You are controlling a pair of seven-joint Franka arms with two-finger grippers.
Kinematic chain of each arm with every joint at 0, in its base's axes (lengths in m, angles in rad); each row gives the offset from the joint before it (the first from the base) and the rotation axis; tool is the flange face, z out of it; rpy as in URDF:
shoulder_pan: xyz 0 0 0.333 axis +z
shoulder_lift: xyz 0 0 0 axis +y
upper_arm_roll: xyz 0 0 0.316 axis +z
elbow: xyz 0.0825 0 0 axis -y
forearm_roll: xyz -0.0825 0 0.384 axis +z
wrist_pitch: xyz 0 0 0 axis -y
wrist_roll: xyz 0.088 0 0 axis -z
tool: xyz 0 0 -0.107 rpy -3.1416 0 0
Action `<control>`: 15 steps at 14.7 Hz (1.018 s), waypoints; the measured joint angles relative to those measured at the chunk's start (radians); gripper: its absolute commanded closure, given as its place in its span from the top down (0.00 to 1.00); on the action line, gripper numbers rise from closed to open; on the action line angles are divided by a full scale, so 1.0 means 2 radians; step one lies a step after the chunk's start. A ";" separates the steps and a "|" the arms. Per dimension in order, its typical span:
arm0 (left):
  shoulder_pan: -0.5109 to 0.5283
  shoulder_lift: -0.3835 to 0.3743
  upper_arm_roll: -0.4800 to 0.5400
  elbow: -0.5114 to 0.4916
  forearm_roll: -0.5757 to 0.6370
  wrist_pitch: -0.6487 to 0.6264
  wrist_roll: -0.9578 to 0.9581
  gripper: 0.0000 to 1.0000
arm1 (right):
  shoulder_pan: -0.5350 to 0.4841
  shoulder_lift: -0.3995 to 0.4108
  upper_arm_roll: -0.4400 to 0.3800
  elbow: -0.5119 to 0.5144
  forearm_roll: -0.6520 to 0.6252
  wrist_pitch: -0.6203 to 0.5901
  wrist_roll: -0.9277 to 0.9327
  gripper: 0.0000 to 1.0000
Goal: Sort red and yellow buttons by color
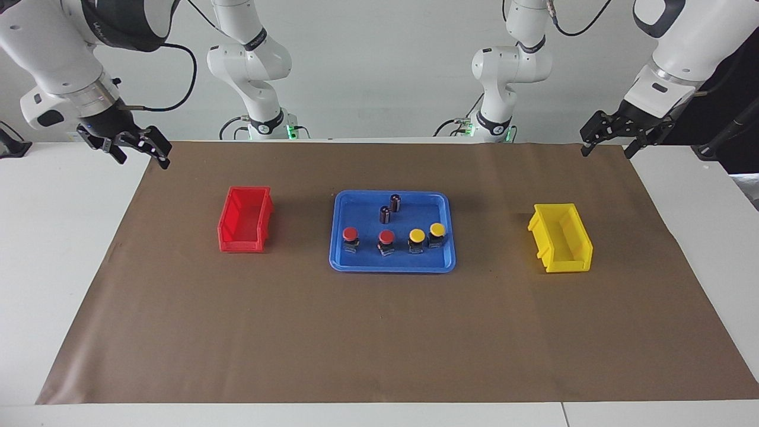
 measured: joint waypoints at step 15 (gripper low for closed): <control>0.000 0.000 0.000 0.000 0.000 0.000 0.000 1.00 | 0.001 -0.003 0.007 0.000 0.001 0.000 -0.014 1.00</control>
